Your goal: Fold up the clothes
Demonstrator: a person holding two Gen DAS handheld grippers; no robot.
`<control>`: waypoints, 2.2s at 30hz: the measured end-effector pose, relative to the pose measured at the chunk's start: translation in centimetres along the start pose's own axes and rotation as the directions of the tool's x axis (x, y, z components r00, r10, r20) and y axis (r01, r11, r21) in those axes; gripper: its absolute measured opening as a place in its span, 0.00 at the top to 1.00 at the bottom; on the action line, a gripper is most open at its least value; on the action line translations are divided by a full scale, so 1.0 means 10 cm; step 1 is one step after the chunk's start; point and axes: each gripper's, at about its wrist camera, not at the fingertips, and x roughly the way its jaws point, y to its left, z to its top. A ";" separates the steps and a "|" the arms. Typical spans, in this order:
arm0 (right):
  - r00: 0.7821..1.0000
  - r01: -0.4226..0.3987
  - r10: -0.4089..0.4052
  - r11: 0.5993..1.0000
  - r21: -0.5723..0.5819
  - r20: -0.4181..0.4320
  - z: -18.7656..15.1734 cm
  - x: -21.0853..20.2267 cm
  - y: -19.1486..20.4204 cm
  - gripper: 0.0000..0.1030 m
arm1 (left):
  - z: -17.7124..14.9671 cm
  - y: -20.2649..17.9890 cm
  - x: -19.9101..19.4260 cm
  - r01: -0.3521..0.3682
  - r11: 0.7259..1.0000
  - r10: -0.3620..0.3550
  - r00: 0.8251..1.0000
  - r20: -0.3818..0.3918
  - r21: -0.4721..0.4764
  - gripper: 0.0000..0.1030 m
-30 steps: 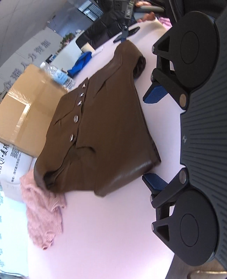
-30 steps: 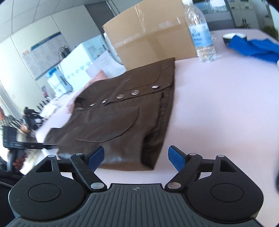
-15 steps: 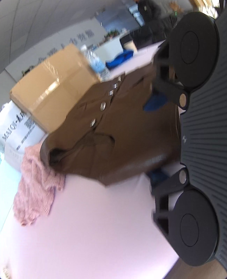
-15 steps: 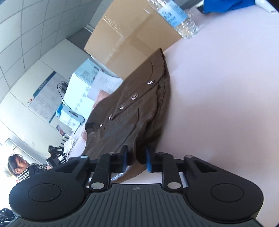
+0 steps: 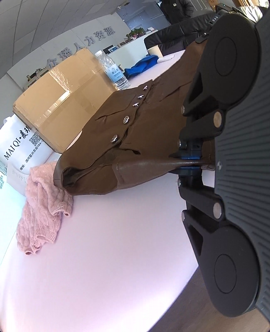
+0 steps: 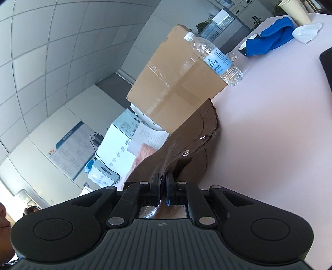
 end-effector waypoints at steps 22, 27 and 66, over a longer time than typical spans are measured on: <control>0.978 0.208 -0.205 0.975 -0.079 0.039 1.35 1.45 0.34 0.96 | 1.18 -0.48 0.34 -0.036 0.998 0.036 0.999 -0.013 -0.051 0.95; 0.968 0.249 -0.245 0.964 -0.089 0.059 1.61 2.05 0.22 0.96 | 1.60 -0.56 0.62 -0.072 0.996 0.072 0.997 0.009 -0.055 0.95; 0.989 0.113 -0.146 0.871 -0.479 -0.033 1.34 2.89 -0.50 0.26 | 2.66 -0.65 1.16 -0.289 0.955 0.270 0.941 0.206 0.065 0.11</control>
